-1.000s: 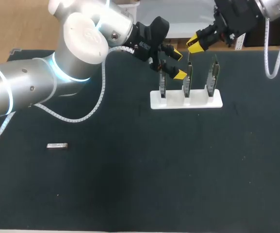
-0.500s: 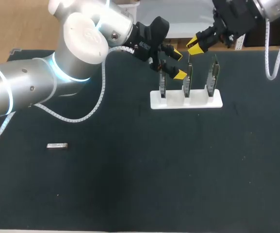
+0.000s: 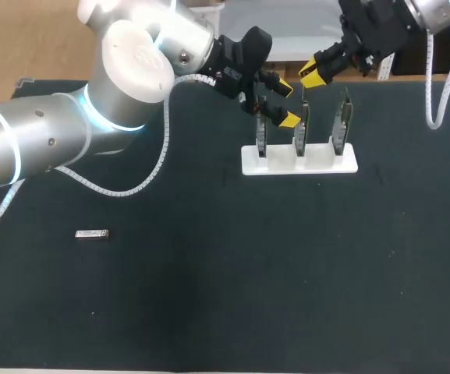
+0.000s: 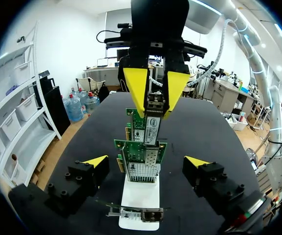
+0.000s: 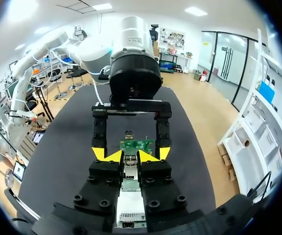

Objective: Pick up the optical module with the left hand, and insert it into the network port with the right hand.

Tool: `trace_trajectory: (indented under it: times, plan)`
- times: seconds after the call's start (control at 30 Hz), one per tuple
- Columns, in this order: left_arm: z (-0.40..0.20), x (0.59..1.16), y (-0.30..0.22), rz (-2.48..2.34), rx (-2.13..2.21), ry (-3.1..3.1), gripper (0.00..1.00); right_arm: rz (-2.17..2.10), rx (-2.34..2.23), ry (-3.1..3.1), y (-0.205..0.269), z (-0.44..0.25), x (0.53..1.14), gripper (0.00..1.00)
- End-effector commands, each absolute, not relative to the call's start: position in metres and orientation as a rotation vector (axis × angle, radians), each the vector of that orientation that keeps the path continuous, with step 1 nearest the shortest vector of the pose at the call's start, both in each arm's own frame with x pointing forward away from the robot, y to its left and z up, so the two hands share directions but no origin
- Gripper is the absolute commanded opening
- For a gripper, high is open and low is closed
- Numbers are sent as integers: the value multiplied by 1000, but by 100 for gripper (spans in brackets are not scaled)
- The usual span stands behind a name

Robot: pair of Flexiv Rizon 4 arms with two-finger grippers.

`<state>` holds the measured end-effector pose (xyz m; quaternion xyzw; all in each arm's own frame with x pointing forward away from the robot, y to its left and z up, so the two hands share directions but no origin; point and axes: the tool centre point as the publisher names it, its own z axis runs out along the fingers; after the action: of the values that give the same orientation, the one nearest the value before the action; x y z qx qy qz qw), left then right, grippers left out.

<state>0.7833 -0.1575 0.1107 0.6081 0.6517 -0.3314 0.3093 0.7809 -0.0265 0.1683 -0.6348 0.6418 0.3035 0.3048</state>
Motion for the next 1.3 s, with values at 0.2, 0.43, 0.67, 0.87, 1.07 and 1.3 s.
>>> trace_trajectory:
  times: [0.2,0.43,0.67,0.87,1.07,1.3]
  plan:
    - [112,783,-157,-872,1607,1727,100,804,-1672,1686,-26,168,779,0]
    - [112,783,-157,-872,1607,1727,100,808,-1668,1661,-28,175,779,0]
    - [112,783,-157,-872,1607,1727,100,806,-1666,1661,-30,176,781,0]
    - [112,783,-157,-872,1607,1727,100,804,-1667,1652,-30,177,782,0]
    - [112,783,-157,-872,1607,1727,100,802,-1672,1642,-29,178,780,0]
    - [112,783,-157,-872,1607,1727,100,797,-1675,1634,-28,179,779,0]
